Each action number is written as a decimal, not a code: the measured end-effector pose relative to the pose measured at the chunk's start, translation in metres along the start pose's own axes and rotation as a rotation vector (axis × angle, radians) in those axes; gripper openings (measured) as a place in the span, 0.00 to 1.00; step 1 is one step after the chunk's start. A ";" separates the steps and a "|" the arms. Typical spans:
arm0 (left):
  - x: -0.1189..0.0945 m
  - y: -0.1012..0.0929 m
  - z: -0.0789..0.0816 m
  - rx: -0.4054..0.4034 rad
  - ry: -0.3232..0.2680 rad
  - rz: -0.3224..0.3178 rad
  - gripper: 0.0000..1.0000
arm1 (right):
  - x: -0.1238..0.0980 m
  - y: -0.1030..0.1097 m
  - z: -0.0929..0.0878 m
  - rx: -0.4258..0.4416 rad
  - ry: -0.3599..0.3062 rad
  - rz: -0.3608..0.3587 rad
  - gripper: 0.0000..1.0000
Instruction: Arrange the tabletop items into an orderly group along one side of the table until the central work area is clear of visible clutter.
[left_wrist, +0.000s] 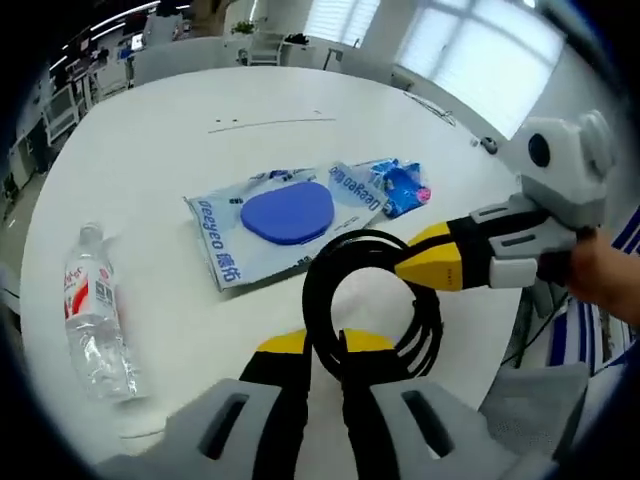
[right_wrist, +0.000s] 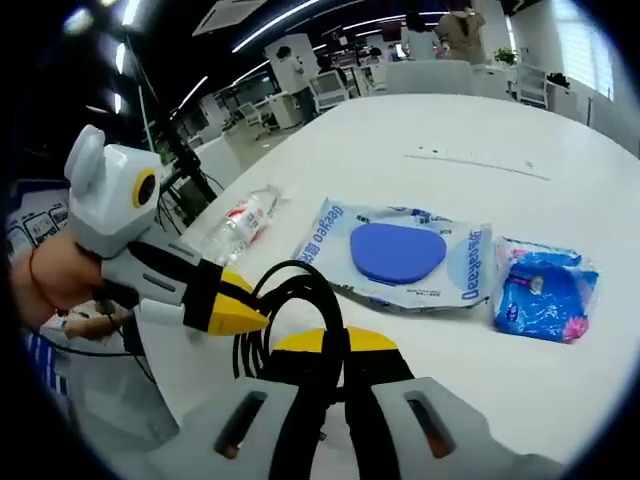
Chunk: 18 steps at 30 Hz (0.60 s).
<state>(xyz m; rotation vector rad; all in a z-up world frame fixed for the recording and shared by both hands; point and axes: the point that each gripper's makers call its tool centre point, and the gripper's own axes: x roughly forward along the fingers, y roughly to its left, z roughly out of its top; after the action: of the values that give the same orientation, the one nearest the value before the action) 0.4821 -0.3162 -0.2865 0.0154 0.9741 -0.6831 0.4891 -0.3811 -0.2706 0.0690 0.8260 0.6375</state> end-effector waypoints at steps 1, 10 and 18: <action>0.000 -0.002 0.004 0.003 -0.004 -0.004 0.08 | -0.002 -0.002 0.002 0.005 -0.006 -0.003 0.02; 0.009 -0.025 0.025 0.057 -0.012 -0.047 0.08 | -0.025 -0.024 0.006 0.035 -0.045 -0.045 0.02; 0.021 -0.042 0.037 0.094 -0.002 -0.083 0.08 | -0.039 -0.043 0.004 0.069 -0.067 -0.087 0.02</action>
<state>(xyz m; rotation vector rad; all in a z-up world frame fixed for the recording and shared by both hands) 0.4947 -0.3723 -0.2696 0.0571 0.9444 -0.8046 0.4938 -0.4370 -0.2542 0.1158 0.7816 0.5225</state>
